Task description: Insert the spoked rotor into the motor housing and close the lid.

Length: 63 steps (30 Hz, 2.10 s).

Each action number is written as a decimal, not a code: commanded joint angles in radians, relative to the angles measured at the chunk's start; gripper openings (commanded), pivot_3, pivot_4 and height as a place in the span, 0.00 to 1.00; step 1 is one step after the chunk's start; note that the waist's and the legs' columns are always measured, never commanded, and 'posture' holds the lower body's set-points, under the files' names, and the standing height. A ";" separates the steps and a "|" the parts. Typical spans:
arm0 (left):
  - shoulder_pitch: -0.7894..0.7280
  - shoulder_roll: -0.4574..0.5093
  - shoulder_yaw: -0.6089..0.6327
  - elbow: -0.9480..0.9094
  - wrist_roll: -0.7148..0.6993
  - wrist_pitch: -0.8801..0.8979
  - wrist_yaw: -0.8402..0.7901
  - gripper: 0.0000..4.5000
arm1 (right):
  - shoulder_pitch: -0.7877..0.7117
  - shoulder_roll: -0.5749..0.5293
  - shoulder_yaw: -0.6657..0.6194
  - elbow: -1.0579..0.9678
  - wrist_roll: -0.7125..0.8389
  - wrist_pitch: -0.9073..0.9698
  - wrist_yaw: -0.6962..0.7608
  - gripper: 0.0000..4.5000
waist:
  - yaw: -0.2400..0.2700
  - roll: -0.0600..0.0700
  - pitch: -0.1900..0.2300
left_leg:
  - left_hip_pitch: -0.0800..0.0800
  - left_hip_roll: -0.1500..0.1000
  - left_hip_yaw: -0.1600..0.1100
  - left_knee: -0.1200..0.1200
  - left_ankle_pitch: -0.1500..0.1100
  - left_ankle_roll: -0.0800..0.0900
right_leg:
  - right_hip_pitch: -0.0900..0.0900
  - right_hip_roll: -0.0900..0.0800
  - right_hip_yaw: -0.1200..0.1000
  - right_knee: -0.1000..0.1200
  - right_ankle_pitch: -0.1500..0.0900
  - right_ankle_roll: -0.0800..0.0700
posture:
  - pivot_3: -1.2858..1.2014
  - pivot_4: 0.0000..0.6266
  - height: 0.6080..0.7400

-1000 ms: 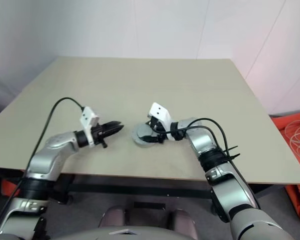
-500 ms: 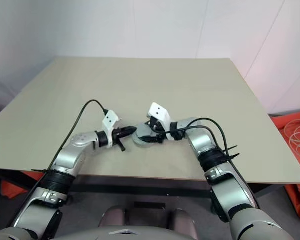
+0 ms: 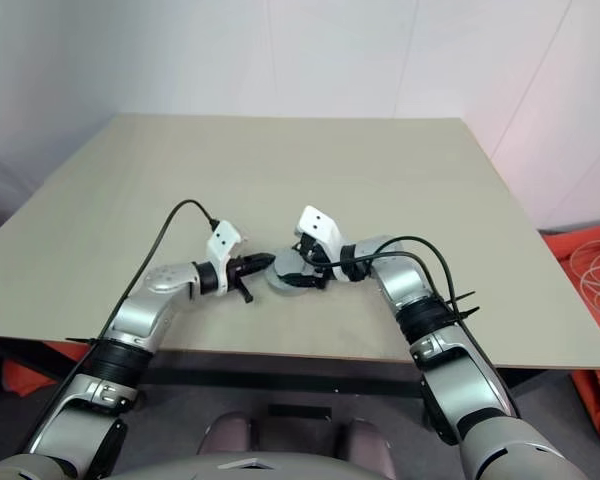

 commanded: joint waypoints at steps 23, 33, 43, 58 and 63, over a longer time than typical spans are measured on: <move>-0.014 -0.012 -0.041 0.005 0.013 0.024 -0.041 0.00 | 0.047 -0.136 -0.531 -0.360 0.595 0.947 -0.138 1.00 | 0.011 0.001 0.000 | -0.003 -0.001 0.000 -0.004 -0.001 0.002 | 0.000 0.000 0.000 -0.008 0.002 -0.002 | 0.52 0.00 1.00; -0.014 -0.013 -0.045 0.004 0.017 0.029 -0.051 0.00 | -0.002 -0.084 -0.671 -0.107 0.855 1.366 -0.469 1.00 | 0.031 0.006 -0.003 | -0.002 -0.001 0.000 -0.005 0.002 -0.003 | -0.001 0.000 0.000 -0.008 -0.001 0.002 | 0.52 0.00 1.00; 0.001 -0.012 -0.045 -0.018 0.014 0.042 -0.046 0.00 | -0.002 0.056 -0.753 -0.014 0.844 1.366 -0.679 1.00 | 0.032 0.006 -0.003 | -0.004 -0.001 0.000 -0.006 0.003 -0.005 | -0.003 -0.001 0.000 -0.008 -0.001 0.002 | 0.52 0.00 1.00; 0.009 -0.013 -0.041 -0.035 0.016 0.057 -0.045 0.00 | 0.038 0.158 -0.868 -0.014 0.802 1.366 -0.738 0.40 | 0.031 0.007 -0.004 | -0.004 -0.001 0.000 -0.011 0.005 -0.008 | -0.005 0.000 0.000 -0.009 -0.001 0.002 | 0.52 0.00 1.00; 0.009 -0.014 -0.040 -0.036 0.014 0.062 -0.047 0.00 | 0.048 0.179 -0.883 -0.031 0.787 1.366 -0.738 0.26 | 0.031 0.008 -0.004 | -0.003 -0.001 0.000 -0.011 0.005 -0.008 | -0.004 -0.001 0.000 -0.009 -0.001 0.003 | 0.52 0.00 1.00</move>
